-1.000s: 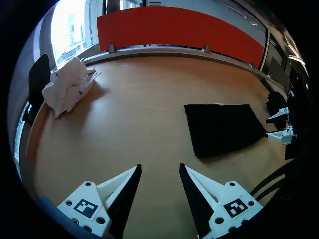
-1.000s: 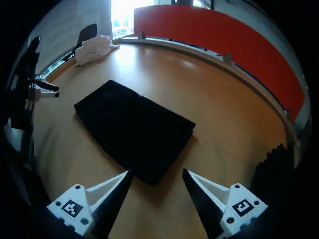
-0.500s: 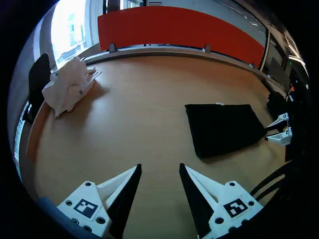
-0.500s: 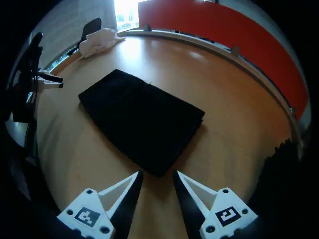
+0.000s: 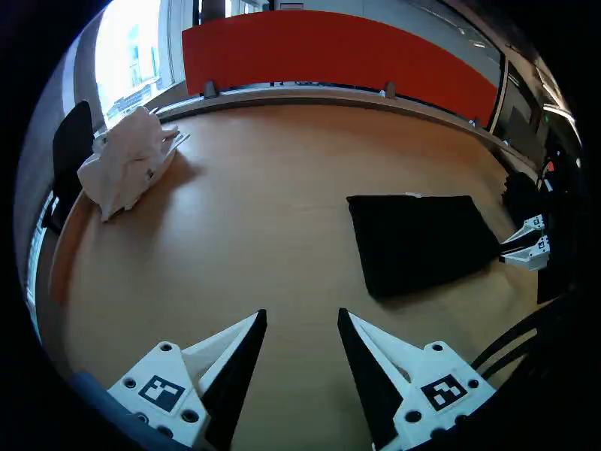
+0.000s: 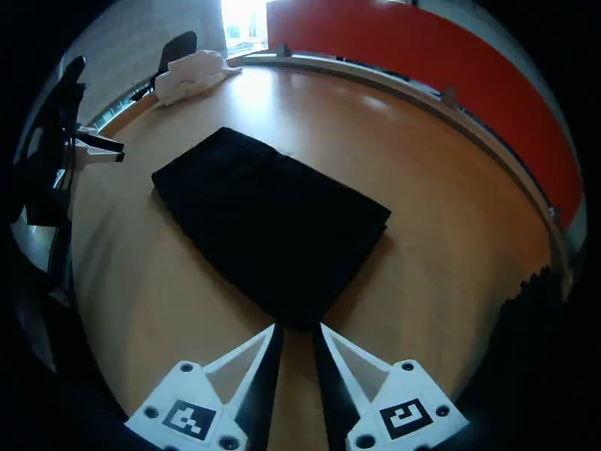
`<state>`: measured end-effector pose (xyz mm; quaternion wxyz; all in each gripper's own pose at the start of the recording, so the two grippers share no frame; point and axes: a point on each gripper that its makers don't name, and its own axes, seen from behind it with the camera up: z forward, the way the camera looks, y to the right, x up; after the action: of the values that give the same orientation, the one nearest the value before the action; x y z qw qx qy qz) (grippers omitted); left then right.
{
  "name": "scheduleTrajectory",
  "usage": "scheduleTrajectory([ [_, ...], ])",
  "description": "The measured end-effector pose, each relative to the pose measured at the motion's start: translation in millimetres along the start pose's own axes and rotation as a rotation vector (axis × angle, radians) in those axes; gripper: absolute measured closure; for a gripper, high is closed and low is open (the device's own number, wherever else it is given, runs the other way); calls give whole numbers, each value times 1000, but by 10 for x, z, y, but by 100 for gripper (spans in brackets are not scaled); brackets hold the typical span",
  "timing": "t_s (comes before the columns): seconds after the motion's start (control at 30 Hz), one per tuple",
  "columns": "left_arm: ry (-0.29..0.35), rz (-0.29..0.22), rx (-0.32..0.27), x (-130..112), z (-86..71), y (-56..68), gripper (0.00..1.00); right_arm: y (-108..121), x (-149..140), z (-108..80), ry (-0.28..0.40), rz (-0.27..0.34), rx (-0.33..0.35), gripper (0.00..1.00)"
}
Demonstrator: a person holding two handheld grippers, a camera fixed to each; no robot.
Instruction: Fold towel
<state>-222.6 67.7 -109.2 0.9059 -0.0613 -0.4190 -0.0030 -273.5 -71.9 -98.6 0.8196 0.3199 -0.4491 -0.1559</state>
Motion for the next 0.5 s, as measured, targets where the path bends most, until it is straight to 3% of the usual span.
scheduleTrajectory([
  [0.1, 0, 1, -1, 2, 4, 3, 31, -13, 0, 6, 1, -3, 6, 74],
  [0.23, 0, 1, 0, 8, 6, -1, 31, 5, 7, 15, 6, -1, -7, 91],
  [0.5, -1, -2, 2, 8, 8, -22, 31, -5, 40, -21, 18, 26, -12, 92],
])
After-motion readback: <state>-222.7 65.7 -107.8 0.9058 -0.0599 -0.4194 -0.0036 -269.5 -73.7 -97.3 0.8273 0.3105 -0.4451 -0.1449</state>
